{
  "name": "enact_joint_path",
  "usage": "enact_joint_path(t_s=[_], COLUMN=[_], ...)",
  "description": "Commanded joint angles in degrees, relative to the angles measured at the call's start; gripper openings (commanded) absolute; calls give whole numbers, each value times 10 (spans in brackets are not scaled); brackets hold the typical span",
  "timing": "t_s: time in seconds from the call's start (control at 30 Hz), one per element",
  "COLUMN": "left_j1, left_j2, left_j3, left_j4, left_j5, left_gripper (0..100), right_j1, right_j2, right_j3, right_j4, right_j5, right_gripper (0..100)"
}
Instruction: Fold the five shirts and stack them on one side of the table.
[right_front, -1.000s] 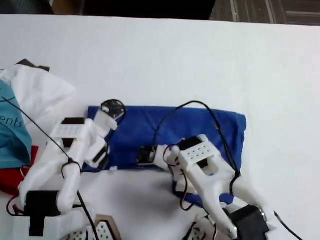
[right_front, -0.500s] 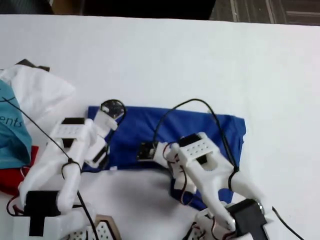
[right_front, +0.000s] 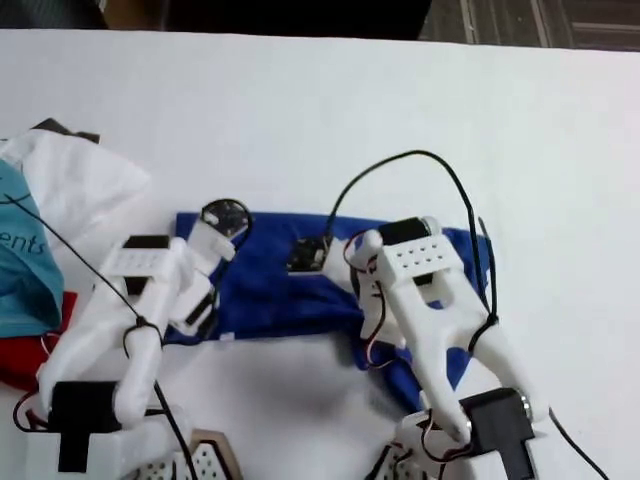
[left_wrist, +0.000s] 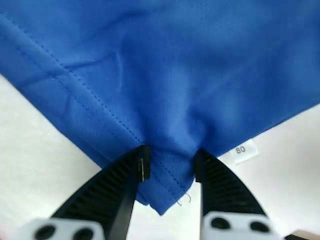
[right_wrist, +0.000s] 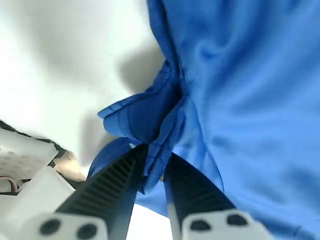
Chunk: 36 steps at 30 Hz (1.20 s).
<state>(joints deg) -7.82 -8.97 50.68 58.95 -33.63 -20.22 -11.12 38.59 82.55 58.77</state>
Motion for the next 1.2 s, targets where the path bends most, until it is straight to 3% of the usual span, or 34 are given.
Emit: enact_joint_path(t_s=[0.0, 0.4, 0.87, 1.03, 1.17], left_j1=[-4, -4, -4, -4, -4], left_j2=[-1, -1, -1, -1, -1], left_j3=[-1, -1, -1, -1, -1], left_j4=[-39, -39, -39, -39, -39], left_j5=[-1, -1, -1, -1, -1], left_gripper=[161, 161, 161, 161, 161], right_j1=[6, 24, 73, 80, 97], right_j2=[1, 15, 259, 289, 303], right_j3=[-23, -93, -299, -343, -373], right_j4=[-22, -41, -15, -11, -13], right_j5=[4, 15, 42, 40, 40], right_gripper=[20, 20, 24, 139, 133])
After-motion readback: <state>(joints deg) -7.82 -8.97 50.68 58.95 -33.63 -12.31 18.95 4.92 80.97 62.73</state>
